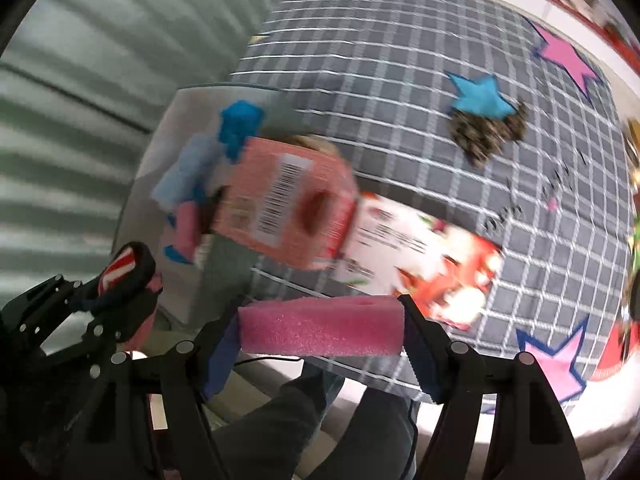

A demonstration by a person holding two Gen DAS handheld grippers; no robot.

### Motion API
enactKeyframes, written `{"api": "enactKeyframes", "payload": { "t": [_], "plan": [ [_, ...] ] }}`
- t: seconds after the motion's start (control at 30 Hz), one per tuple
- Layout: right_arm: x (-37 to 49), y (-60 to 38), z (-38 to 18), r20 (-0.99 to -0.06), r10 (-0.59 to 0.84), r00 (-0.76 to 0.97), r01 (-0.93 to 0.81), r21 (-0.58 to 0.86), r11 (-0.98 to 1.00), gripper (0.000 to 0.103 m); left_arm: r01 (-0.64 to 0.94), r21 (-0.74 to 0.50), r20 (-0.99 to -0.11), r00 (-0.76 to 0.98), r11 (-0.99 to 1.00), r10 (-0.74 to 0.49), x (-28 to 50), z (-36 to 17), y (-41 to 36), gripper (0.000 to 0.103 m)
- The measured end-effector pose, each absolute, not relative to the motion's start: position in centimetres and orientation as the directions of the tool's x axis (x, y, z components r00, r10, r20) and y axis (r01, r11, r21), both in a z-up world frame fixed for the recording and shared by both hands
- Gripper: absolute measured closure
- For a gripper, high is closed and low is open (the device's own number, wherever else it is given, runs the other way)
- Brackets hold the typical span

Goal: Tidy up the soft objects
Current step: 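Carry the striped sock and pink foam tube with both tools over the white box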

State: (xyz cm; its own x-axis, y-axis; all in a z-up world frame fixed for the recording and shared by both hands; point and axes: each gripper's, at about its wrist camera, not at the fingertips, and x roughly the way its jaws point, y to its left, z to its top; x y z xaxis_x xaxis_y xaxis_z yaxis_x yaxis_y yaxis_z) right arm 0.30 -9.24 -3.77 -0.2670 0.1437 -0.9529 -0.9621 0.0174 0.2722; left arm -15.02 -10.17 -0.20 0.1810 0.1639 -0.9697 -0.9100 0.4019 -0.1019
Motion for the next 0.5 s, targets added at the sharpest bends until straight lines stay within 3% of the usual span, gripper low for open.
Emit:
{"api": "enactKeyframes", "payload": {
  "t": [0.5],
  "plan": [
    [-11.0, -4.6, -1.9, -0.95, 0.115, -0.291, -0.932, 0.254, -0.259, 0.029, -0.994, -0.037, -0.984, 0.053, 0.101, 0.17, -24.9, -2.7, -8.6, 0.07]
  ]
}}
